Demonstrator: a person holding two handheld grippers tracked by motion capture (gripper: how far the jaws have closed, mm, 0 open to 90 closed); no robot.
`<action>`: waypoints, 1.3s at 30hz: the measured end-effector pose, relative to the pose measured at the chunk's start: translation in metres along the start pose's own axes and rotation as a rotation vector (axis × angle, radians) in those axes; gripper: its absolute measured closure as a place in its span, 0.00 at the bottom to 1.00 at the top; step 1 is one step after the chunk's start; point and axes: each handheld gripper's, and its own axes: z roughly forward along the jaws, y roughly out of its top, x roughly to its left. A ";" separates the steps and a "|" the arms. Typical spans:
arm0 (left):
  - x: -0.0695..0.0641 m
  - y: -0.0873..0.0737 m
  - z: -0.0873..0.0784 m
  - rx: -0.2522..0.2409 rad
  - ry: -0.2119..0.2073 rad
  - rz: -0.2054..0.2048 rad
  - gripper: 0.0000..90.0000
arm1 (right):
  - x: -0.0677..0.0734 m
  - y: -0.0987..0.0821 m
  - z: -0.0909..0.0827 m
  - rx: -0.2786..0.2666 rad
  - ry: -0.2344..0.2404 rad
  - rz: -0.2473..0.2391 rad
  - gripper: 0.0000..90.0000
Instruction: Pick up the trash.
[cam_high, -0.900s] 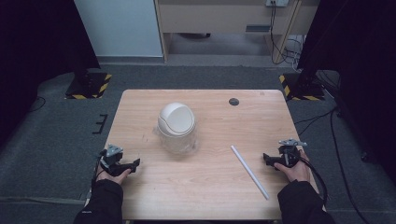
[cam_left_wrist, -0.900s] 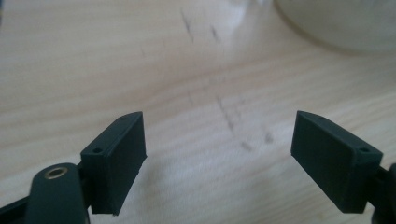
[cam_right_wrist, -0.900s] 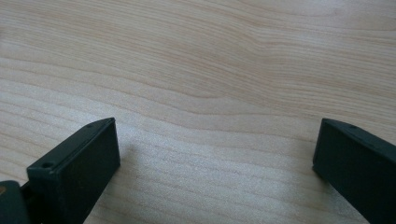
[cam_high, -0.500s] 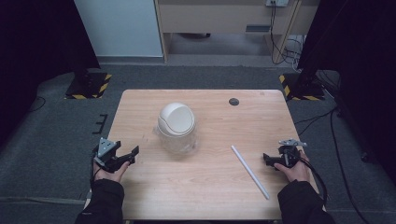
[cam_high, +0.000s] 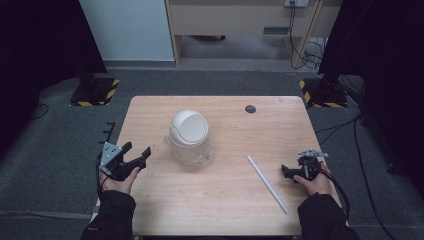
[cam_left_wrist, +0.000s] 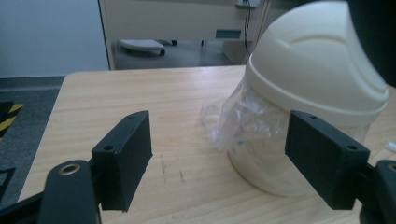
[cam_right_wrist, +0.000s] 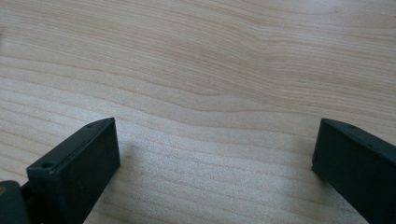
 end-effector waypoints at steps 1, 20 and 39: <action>-0.001 0.002 0.000 -0.006 0.001 -0.001 0.25 | 0.000 0.000 0.000 0.000 0.000 0.000 0.01; -0.033 0.047 0.024 -0.078 -0.067 -0.012 0.24 | 0.000 0.000 0.000 -0.001 0.000 -0.004 0.01; -0.069 0.057 0.068 -0.015 -0.074 0.026 0.22 | 0.000 0.000 0.000 -0.001 0.002 -0.003 0.01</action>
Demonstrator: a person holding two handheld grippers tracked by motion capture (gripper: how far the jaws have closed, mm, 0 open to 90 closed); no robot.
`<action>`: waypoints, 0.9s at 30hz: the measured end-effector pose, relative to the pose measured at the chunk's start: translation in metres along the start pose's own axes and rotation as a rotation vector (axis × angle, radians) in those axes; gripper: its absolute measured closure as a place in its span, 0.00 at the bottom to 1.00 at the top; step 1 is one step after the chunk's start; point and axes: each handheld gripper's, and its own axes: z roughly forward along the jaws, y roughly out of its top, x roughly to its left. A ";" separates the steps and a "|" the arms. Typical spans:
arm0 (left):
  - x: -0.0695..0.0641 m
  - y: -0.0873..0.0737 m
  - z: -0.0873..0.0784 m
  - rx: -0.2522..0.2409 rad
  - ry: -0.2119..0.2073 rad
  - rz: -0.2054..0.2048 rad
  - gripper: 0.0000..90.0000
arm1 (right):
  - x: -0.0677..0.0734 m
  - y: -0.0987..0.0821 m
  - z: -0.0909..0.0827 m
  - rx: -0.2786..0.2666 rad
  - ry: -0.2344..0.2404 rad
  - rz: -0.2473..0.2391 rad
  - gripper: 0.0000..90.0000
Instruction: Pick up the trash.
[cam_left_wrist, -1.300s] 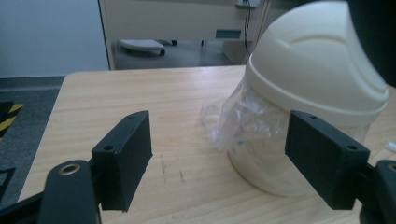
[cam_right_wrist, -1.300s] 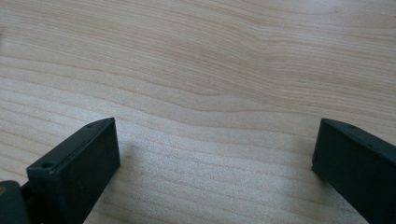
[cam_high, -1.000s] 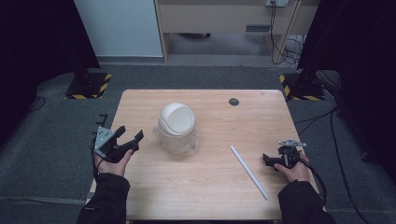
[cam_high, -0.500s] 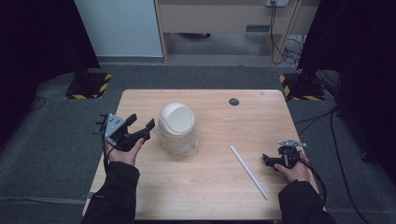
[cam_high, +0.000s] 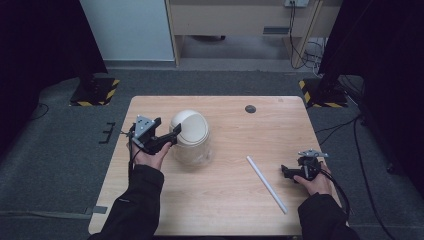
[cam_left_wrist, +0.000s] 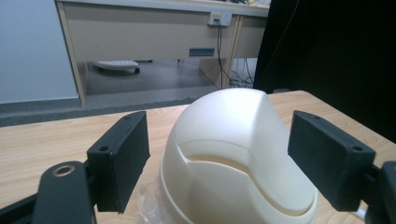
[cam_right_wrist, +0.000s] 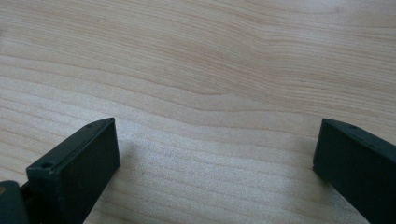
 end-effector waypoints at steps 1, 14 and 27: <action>-0.001 -0.001 0.002 0.004 0.001 -0.005 0.22 | 0.000 0.000 0.000 0.000 0.000 -0.001 0.01; -0.009 -0.018 0.021 0.087 0.015 0.014 0.18 | 0.000 0.000 0.000 0.000 0.000 -0.002 0.01; -0.007 -0.028 0.022 0.126 0.018 0.006 0.20 | 0.000 0.000 0.000 0.000 0.001 -0.003 0.01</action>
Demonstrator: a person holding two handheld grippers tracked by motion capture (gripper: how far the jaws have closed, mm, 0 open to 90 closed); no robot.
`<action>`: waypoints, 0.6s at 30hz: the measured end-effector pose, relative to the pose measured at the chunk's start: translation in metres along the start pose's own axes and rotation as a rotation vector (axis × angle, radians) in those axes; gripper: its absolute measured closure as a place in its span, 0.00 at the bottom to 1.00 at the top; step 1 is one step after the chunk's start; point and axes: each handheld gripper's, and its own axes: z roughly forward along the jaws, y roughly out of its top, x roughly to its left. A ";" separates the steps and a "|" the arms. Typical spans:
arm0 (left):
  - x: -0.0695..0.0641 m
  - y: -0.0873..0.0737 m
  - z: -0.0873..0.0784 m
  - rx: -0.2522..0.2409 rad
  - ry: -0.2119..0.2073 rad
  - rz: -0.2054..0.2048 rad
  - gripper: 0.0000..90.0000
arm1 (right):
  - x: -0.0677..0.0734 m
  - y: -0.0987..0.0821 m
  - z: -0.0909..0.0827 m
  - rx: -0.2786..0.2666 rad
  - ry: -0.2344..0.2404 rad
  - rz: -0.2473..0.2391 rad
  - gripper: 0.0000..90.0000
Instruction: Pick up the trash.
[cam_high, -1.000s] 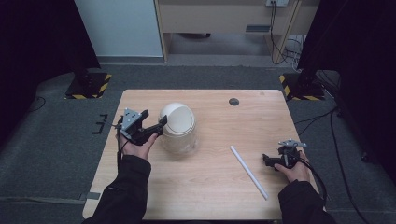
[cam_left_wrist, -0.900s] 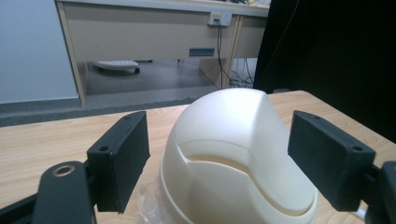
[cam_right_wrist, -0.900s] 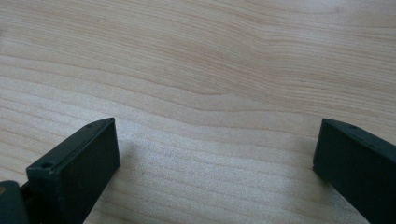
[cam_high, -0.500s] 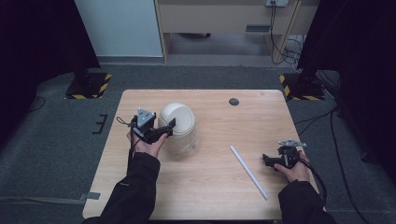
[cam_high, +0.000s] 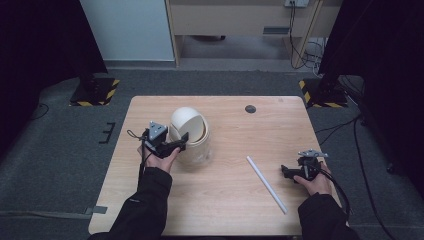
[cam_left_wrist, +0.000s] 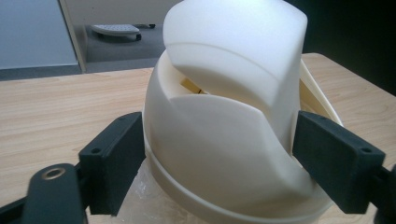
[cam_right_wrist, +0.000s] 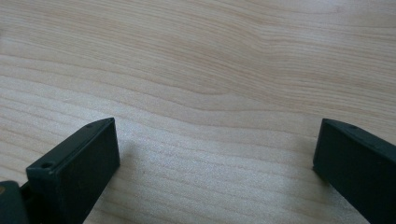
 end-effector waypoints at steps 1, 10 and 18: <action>0.000 0.001 0.000 -0.005 -0.001 0.003 0.21 | 0.000 0.000 0.000 0.000 0.000 0.000 0.01; 0.002 0.013 -0.006 -0.067 -0.034 0.015 0.29 | 0.000 0.000 0.000 0.000 0.000 0.001 0.01; 0.003 0.018 -0.011 -0.076 -0.068 0.037 0.33 | 0.000 0.000 0.000 0.002 0.000 0.001 0.01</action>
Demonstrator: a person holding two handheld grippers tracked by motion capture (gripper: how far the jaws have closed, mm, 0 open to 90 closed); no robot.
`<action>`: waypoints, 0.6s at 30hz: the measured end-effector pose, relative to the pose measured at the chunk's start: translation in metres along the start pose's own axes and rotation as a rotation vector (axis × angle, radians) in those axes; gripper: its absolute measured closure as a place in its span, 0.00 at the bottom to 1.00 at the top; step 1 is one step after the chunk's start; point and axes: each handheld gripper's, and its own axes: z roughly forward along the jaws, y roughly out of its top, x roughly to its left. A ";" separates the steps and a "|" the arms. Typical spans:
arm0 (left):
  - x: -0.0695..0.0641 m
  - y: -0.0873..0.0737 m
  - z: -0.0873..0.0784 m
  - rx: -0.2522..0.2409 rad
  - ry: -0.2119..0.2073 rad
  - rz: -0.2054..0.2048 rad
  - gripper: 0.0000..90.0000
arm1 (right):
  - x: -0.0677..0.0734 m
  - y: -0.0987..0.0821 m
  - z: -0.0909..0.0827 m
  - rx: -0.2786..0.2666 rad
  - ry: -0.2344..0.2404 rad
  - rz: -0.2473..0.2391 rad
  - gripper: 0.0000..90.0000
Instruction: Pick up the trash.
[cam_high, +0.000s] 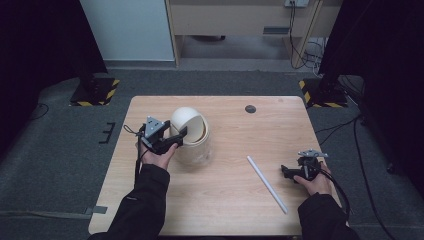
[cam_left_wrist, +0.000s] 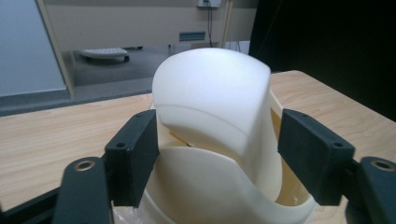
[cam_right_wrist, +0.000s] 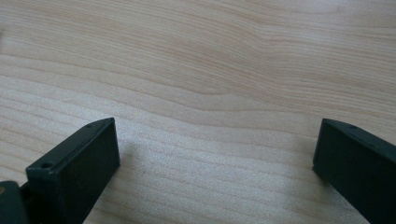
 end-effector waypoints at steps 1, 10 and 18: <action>0.001 0.001 0.000 0.001 -0.002 -0.001 0.33 | 0.000 0.000 0.000 0.000 0.000 0.000 0.01; 0.001 0.006 0.000 0.000 -0.009 0.001 0.35 | 0.000 0.000 0.000 0.000 0.000 0.000 0.01; -0.005 0.010 -0.008 -0.017 -0.044 0.031 0.37 | 0.000 0.000 0.000 0.000 0.000 0.000 0.01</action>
